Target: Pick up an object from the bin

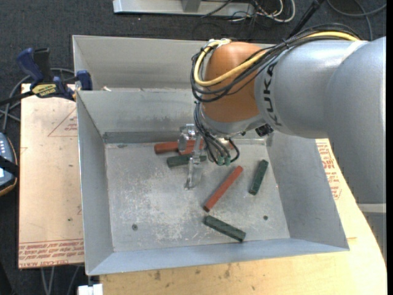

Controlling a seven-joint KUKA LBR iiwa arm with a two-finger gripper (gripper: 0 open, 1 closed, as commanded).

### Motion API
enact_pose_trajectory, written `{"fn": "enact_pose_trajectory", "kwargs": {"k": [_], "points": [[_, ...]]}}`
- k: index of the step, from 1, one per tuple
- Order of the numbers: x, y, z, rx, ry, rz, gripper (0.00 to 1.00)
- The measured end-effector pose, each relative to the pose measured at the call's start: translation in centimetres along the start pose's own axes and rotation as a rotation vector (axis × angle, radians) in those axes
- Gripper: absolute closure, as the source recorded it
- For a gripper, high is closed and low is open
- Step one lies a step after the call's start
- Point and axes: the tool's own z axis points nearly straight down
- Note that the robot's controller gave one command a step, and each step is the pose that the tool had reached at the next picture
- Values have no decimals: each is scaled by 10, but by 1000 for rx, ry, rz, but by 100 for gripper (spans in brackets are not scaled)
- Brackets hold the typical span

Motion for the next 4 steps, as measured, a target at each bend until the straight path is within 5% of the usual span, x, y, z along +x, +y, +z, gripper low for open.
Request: {"fn": "enact_pose_trajectory", "kwargs": {"k": [1,2,3,4], "points": [[-40,-60,74,1,-6,30,0],[-30,-16,70,-1,-5,295,0],[-46,11,71,6,8,574,0],[-40,-15,62,1,-1,677,0]]}}
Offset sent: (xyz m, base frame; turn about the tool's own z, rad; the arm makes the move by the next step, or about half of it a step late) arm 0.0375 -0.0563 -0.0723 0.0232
